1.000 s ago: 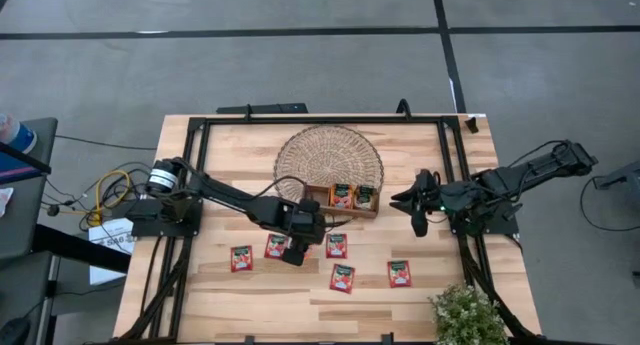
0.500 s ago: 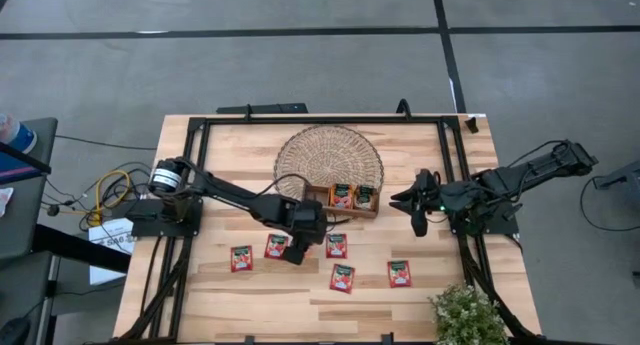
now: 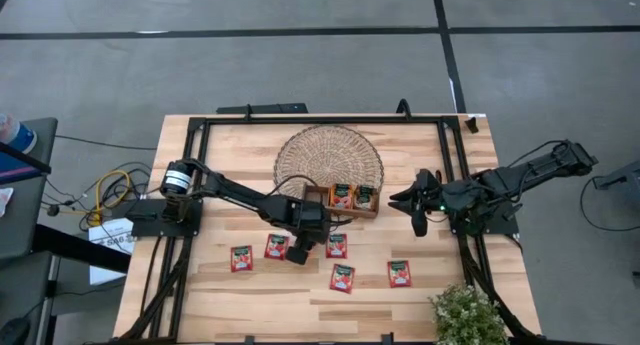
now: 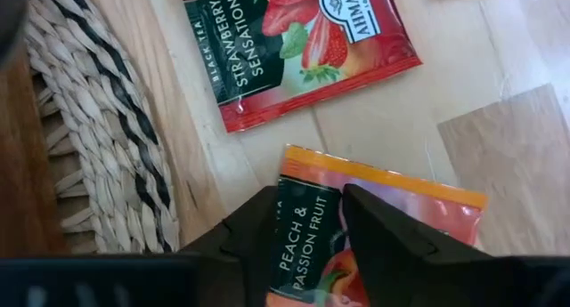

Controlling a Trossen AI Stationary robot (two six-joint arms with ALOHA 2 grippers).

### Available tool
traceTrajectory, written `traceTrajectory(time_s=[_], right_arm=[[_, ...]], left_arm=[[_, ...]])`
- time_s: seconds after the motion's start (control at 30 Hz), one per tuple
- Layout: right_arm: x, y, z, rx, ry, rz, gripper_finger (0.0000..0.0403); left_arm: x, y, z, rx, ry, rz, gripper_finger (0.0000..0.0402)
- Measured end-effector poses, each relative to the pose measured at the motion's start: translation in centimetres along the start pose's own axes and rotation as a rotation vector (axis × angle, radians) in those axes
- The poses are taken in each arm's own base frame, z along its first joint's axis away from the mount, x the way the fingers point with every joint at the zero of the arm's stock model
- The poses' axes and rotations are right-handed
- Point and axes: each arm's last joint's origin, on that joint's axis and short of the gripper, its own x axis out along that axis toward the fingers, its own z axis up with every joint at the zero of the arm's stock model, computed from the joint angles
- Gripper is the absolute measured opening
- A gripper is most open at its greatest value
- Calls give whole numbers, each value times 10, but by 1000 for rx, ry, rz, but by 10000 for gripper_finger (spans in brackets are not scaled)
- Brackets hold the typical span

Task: Pick & Place Tea
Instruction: Put the orange tea bag into the middle section of the wooden organizer

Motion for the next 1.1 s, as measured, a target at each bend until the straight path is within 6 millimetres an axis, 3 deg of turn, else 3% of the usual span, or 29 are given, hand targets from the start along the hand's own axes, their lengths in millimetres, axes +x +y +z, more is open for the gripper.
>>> traceTrajectory(time_s=[0.3,0.57,0.73,1.1], right_arm=[[0,0,0,3,-5,3,88],[0,1,0,7,13,32,88],[0,2,-1,13,30,59,88],[7,8,4,137,-7,91,88]], left_arm=[[-7,2,15,-14,-23,-9,12],[-29,5,35,-87,5,10,0],[-59,9,53,-123,-22,117,0],[-148,9,97,-188,-281,436,0]])
